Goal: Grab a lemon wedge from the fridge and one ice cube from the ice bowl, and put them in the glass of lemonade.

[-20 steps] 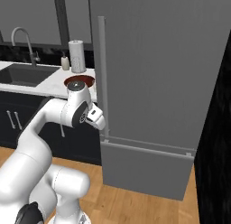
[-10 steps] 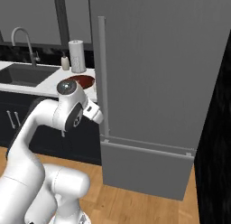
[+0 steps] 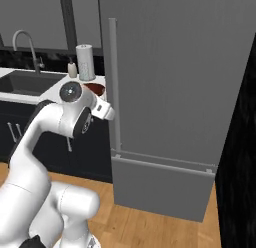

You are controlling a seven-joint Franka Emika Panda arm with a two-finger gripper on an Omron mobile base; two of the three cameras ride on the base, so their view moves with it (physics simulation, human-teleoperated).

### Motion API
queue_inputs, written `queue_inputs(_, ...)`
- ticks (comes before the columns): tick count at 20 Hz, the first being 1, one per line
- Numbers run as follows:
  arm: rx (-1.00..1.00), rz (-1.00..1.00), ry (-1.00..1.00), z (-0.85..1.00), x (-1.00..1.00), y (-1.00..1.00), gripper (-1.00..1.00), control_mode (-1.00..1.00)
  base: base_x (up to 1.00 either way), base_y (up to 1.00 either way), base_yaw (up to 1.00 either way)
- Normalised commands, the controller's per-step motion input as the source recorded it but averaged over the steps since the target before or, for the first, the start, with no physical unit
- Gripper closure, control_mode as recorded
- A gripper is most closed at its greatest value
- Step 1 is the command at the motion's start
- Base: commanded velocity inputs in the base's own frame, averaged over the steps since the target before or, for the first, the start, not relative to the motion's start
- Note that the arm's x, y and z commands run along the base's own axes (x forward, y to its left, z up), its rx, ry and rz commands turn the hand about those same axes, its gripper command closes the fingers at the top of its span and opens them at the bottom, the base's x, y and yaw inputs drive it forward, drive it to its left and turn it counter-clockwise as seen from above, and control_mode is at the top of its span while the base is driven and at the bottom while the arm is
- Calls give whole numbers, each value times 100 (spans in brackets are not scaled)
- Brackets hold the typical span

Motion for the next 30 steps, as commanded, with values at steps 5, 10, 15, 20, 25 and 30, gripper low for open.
queue_inputs(5,-8,2,20,40,71,0,-100,-100,0,0,0)
queue_inputs(10,-12,6,-1,-7,77,2,-100,-100,0,0,0)
queue_inputs(15,-16,1,-35,-48,47,15,-100,-100,0,0,0)
queue_inputs(20,-2,0,-11,-5,44,4,-100,-100,0,0,0)
queue_inputs(25,0,0,0,-1,41,0,-100,-100,0,0,0)
queue_inputs(30,0,0,0,0,46,0,-100,-100,0,0,0)
